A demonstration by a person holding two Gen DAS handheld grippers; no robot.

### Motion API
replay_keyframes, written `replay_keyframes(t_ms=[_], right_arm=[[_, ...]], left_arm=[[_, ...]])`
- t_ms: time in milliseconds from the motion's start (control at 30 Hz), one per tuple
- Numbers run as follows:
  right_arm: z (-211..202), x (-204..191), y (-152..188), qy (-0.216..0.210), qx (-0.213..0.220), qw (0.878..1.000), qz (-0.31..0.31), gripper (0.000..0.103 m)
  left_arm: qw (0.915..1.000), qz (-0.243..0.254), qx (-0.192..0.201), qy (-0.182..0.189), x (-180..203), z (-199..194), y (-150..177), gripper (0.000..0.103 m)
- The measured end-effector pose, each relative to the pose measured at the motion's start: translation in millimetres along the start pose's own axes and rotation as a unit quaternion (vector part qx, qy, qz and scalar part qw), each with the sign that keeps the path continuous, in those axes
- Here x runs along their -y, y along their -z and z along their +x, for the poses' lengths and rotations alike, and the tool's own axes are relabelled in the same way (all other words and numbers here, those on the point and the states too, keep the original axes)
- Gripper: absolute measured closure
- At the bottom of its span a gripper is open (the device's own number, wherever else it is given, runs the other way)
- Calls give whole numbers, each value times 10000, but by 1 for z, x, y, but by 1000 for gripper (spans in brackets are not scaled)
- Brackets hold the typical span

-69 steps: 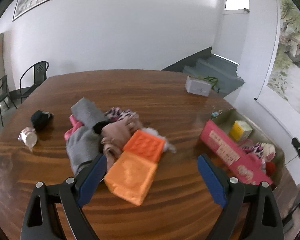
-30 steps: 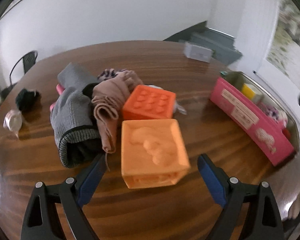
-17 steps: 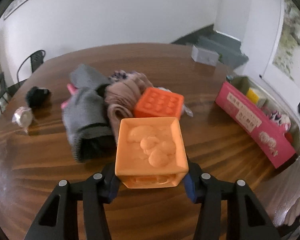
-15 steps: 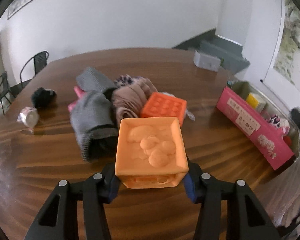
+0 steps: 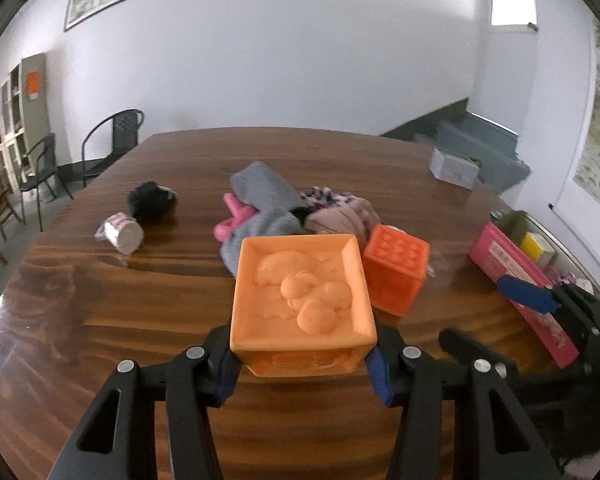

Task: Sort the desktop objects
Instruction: 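Grasp the orange heart-dotted block with the right tool while the left tool holds its block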

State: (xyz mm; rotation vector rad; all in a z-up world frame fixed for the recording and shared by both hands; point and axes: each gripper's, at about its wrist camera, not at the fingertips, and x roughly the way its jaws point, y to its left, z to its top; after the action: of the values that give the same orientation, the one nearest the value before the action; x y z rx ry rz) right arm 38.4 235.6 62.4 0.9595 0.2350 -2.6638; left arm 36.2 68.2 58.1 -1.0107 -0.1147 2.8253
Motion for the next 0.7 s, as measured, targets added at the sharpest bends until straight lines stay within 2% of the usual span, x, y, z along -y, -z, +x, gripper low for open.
replay_keyframes(t_ms=[167, 300, 700], right_arm=[[30, 20, -17, -194, -282, 9988, 344, 18], [45, 21, -25, -545, -429, 9970, 348, 18], [76, 12, -41, -678, -441, 9967, 110, 18]], left_arm=[[9999, -101, -47, -26, -7, 0, 0, 49], [9999, -127, -56, -51, -8, 1, 0, 49], [9997, -158, -160, -47, -9, 6, 0, 49]])
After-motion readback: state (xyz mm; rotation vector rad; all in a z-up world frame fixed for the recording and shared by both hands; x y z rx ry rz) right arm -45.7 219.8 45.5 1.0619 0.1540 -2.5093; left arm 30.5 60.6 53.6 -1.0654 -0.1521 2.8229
